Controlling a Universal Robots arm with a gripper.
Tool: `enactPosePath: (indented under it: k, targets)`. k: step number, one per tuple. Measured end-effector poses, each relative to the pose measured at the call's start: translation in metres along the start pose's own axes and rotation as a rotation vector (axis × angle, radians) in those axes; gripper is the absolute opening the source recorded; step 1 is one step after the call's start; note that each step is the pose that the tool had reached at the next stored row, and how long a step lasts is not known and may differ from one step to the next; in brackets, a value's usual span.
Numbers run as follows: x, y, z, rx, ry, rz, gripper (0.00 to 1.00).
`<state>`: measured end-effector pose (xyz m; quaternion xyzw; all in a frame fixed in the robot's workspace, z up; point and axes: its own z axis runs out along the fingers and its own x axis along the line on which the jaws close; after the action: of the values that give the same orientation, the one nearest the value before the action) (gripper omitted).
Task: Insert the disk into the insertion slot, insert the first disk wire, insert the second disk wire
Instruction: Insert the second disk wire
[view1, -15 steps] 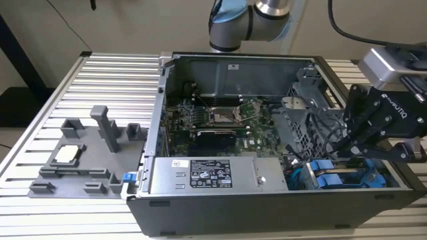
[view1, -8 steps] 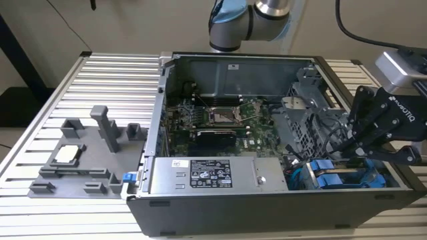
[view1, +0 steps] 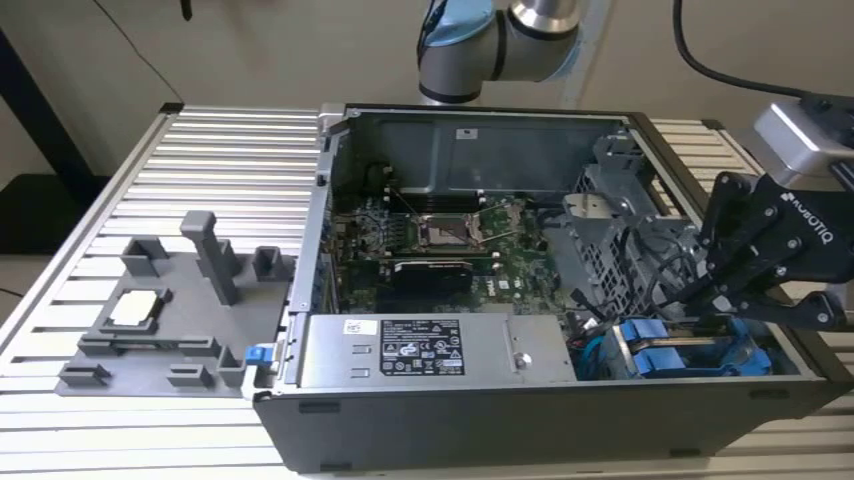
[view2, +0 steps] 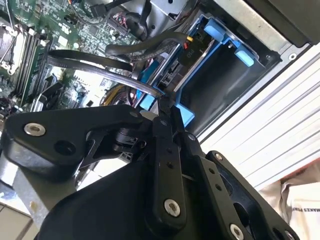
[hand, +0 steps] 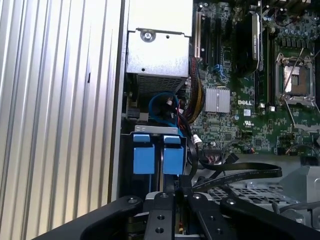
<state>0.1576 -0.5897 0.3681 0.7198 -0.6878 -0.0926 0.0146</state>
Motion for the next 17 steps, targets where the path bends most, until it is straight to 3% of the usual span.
enactPosePath:
  k: [3, 7, 17]
  targets:
    - [0.0003, -0.0007, 0.0016, 0.0002, -0.0032, -0.001, 0.16]
    - [0.0006, -0.0033, 0.0037, 0.0015, -0.0162, -0.004, 0.16]
    - [0.0013, -0.0069, 0.0090, 0.0132, -0.0188, -0.012, 0.16]
